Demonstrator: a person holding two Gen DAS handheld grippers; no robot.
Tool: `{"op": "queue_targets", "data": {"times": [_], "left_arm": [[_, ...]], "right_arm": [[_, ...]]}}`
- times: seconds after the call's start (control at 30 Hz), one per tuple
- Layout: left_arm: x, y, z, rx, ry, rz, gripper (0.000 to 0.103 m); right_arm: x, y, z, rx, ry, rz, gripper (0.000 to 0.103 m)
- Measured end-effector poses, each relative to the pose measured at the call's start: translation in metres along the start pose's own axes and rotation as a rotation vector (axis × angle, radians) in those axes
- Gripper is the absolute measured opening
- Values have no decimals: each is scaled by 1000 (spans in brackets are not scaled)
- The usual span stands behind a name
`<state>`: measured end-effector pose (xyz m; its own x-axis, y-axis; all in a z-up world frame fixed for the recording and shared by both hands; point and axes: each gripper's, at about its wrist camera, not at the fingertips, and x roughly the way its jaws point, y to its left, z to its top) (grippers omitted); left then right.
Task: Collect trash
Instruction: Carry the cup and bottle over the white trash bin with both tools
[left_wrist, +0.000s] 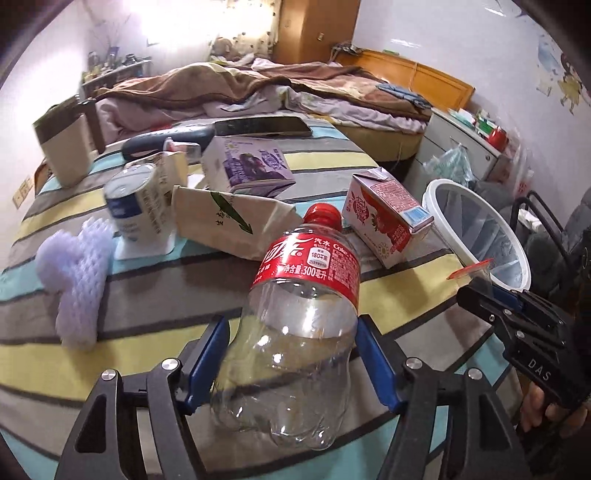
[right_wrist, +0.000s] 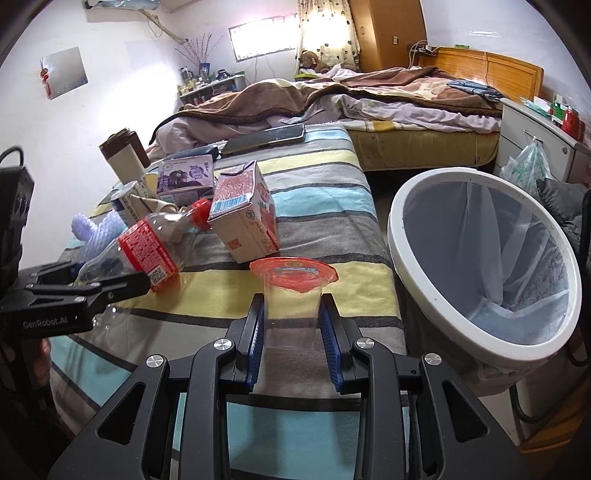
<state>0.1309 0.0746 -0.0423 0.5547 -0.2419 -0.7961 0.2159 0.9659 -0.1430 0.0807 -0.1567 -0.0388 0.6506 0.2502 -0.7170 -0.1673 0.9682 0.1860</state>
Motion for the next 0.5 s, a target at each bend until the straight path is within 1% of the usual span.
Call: {"op": "queue_targets", "data": {"times": [0.13,0.23,0.27,0.3,0.37,0.5], "left_arm": [[-12,0,-10,-32,-20,6,69],[-12,-6,-16,-17,4,6,69],[-11,-10,-19,11,18,12,69],[-11,-13,-20,24,11,18,69],[-11,-14,-17,10,23,19,69],[-4,-11,-8,-18,65,-17,76]], "right_arm": [[-5,1,0,-2,-12,8,31],[-7,1,-2,-4,-20,9,31],[-7,1,-1,-4,-20,10,31],[-8,1,-2,-5,-21,11,31],[-9,0,-2,-5,-24,11,31],[-11,0,-1,1,-33,12,31]]}}
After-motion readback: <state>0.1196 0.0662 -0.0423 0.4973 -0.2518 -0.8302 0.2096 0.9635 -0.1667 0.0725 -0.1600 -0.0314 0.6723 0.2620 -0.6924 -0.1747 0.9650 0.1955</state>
